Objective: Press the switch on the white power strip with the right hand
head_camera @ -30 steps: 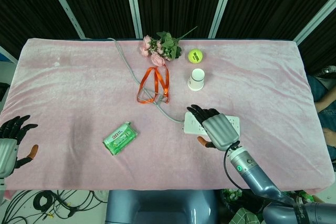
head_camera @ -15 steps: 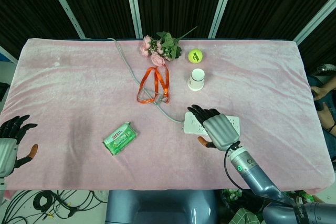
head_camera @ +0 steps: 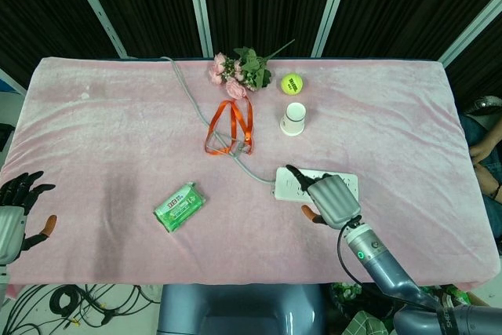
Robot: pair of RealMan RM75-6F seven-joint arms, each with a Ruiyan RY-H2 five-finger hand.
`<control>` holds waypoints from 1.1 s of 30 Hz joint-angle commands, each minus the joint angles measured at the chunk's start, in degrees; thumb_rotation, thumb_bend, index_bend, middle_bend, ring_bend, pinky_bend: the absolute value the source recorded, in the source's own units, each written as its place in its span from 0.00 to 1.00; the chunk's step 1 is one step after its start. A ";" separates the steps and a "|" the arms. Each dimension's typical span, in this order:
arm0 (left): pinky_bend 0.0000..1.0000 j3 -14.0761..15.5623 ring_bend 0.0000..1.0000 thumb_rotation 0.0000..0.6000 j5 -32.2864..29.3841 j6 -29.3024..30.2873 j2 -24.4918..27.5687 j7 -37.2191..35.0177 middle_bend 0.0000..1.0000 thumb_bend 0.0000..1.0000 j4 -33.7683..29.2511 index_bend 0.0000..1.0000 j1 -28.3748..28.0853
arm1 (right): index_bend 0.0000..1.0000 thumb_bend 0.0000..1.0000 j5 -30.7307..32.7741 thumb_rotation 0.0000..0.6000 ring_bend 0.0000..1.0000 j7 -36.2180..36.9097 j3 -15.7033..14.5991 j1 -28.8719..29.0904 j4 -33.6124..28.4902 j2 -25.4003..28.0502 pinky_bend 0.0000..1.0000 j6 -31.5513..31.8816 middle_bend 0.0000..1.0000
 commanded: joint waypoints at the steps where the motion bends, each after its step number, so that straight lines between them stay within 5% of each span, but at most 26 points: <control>1: 0.12 -0.17 0.04 1.00 -0.25 0.06 -0.15 0.09 0.10 0.38 -0.03 0.26 0.01 | 0.13 0.56 1.78 1.00 0.90 -0.68 -1.31 -0.25 0.77 -0.11 0.92 -2.18 0.78; 8: 0.12 -0.20 0.04 1.00 -0.29 -0.04 -0.37 0.49 0.10 0.38 -0.12 0.26 -0.08 | 0.13 0.66 4.13 1.00 0.93 -3.22 -1.75 0.73 3.13 -2.93 0.94 -4.21 0.83; 33: 0.12 -0.53 0.04 1.00 -1.09 -0.22 -0.15 0.22 0.10 0.38 -0.51 0.26 -0.08 | 0.16 0.66 19.03 1.00 0.96 -12.39 -0.32 5.27 6.53 -8.48 0.96 -5.61 0.87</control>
